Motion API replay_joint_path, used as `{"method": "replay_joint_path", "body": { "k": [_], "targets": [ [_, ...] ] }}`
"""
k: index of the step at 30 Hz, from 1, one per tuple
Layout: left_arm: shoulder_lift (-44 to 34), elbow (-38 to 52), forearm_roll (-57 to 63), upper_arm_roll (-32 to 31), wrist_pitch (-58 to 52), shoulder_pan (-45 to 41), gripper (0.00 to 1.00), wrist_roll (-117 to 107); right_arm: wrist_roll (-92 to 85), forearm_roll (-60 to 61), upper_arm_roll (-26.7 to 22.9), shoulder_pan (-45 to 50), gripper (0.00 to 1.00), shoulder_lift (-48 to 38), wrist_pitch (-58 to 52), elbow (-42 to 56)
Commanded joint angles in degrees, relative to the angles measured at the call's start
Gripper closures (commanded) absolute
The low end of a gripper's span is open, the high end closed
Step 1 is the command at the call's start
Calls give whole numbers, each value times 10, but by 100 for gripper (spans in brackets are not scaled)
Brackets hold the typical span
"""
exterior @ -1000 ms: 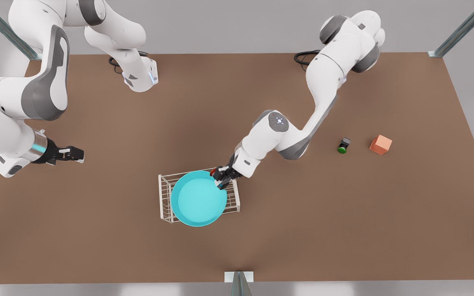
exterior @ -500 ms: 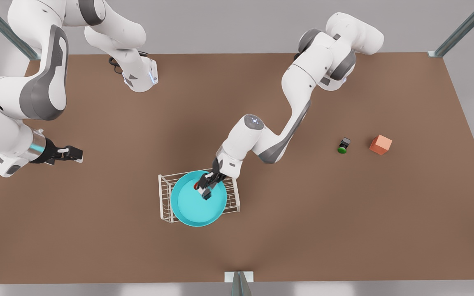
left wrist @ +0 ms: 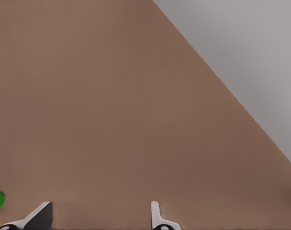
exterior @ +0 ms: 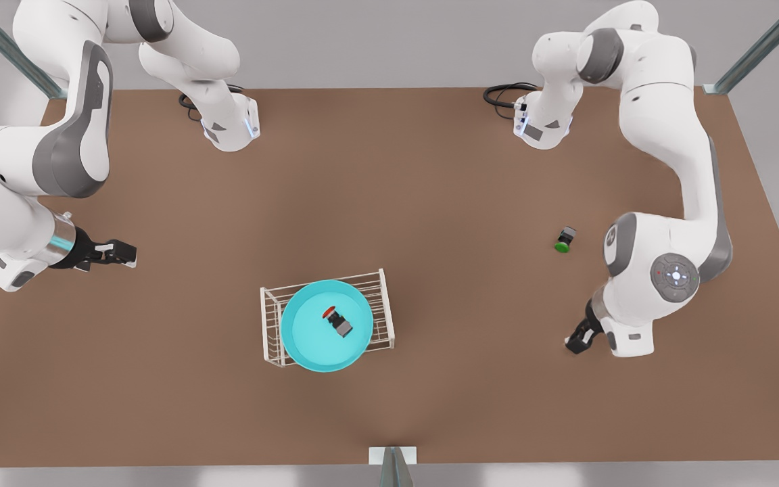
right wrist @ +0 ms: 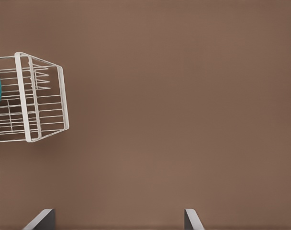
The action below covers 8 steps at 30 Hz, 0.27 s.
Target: Place the plate on the shelf with right arm and place the red button switch in the plate with left arm
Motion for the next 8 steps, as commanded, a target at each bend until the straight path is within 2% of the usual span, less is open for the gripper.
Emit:
{"method": "replay_joint_path", "body": {
  "k": [1, 8],
  "targets": [
    [-7, -11, 3, 0, -130, 14, 0, 535, -2, 1, 0, 0, 0, -1, 0, 0],
    [-6, 5, 7, 1, -134, 17, 0, 535, -2, -1, 0, 0, 0, 0, 1, 0]
  ]
}}
